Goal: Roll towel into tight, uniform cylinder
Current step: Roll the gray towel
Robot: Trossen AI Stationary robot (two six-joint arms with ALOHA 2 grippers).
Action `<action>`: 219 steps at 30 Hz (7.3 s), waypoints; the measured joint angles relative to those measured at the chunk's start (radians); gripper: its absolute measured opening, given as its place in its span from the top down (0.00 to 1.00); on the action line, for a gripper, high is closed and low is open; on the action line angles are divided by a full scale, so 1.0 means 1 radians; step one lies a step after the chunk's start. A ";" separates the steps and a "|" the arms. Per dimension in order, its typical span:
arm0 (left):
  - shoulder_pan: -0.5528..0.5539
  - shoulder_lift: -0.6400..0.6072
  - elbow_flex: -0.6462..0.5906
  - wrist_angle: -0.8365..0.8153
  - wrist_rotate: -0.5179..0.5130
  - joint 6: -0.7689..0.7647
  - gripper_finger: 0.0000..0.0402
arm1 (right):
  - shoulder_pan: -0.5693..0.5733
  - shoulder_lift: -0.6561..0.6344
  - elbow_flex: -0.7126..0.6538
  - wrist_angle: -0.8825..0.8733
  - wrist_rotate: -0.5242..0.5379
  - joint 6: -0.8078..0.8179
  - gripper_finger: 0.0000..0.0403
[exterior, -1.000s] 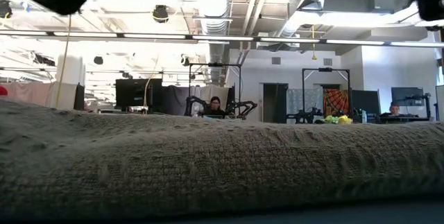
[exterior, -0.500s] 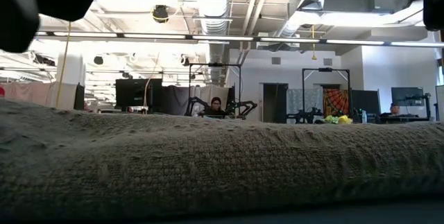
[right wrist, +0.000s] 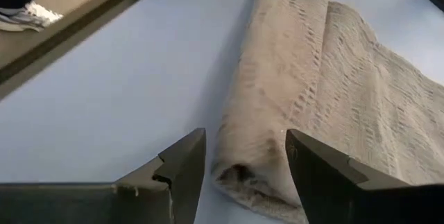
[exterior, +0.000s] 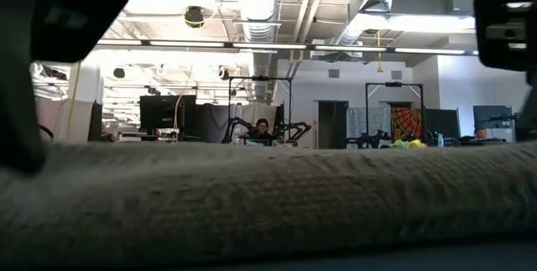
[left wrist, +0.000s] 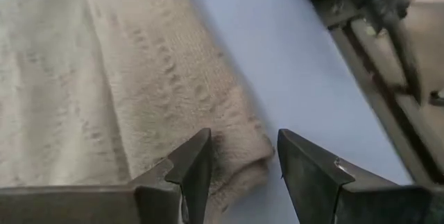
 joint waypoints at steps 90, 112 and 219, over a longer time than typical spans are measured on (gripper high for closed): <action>0.072 -0.252 -0.206 0.496 -0.010 -0.306 0.89 | -0.201 -0.066 -0.064 -0.124 -0.321 1.291 0.96; 0.150 -0.025 0.101 -0.055 0.095 -0.435 0.89 | -0.206 -0.066 -0.065 -0.123 -0.320 1.294 0.96; 0.188 -0.068 0.100 -0.194 0.149 -0.289 0.89 | -0.135 0.019 0.063 -0.127 -0.349 0.842 0.89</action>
